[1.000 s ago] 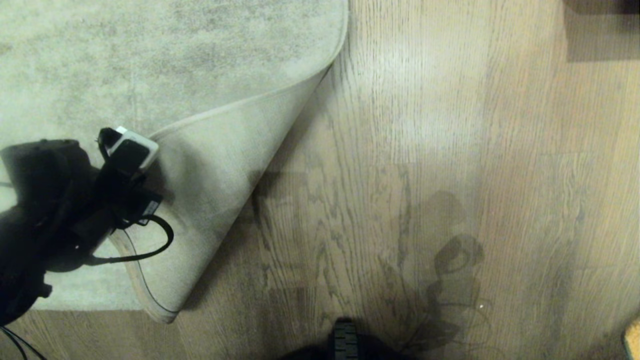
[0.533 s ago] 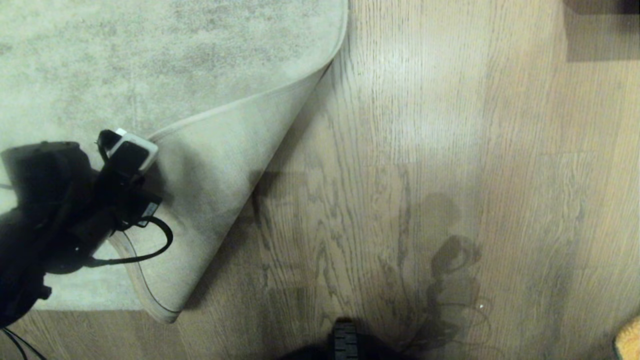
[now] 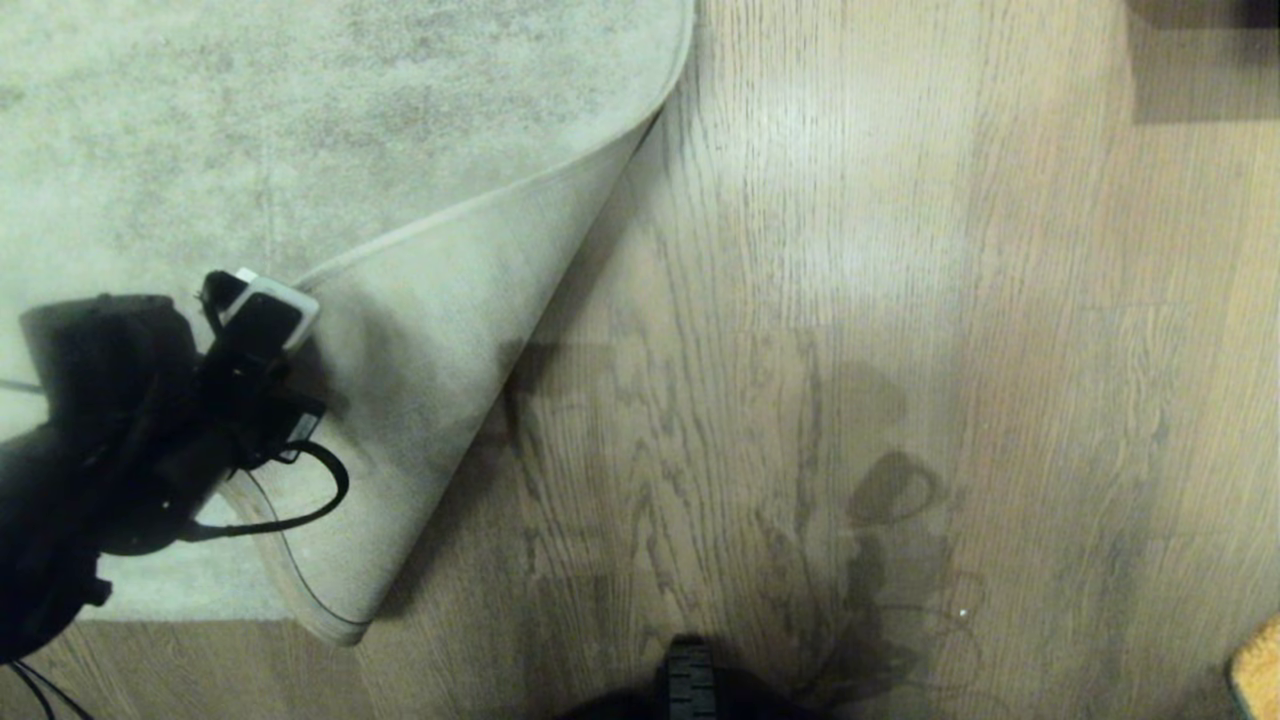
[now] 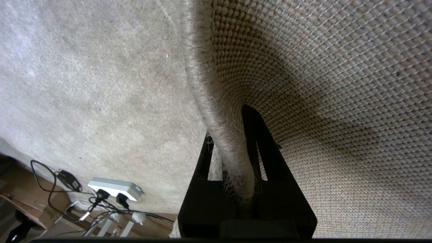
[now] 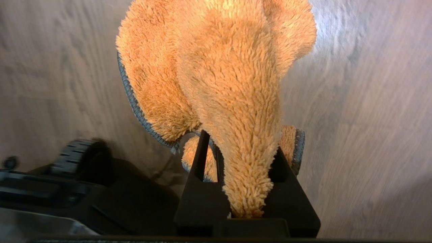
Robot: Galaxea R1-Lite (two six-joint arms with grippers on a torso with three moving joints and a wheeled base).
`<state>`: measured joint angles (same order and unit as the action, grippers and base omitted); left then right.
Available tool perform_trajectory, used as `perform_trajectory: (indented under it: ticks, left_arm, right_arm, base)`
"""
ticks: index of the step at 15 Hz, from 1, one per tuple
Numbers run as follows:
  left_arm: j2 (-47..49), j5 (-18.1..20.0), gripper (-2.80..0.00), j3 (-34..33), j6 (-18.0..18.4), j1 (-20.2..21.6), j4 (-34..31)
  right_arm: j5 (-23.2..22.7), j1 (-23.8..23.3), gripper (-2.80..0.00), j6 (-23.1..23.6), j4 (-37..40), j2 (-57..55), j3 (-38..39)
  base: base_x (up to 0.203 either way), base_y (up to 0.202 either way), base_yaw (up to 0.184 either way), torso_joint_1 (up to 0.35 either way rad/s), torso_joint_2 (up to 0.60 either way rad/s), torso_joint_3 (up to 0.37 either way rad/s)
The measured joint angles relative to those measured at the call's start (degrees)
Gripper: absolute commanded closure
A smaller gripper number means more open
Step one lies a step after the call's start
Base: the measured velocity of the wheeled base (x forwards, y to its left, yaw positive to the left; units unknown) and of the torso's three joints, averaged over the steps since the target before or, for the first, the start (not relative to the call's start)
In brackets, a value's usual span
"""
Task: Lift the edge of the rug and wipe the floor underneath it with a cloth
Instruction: Wipe the floor under the carpet with a rag
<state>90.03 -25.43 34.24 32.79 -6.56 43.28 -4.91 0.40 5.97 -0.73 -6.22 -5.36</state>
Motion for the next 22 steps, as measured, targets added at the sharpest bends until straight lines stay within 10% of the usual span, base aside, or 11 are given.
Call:
perform_trajectory:
  ticks: [22]
  left_arm:
    - [4.68,-3.39,0.0,2.99,-0.13,-0.55,0.0]
  right_arm:
    - [-14.97,7.47,0.0,-0.05,-36.63,-61.74,-11.32]
  base:
    - [0.0,0.0,0.0,0.0,0.0,0.0]
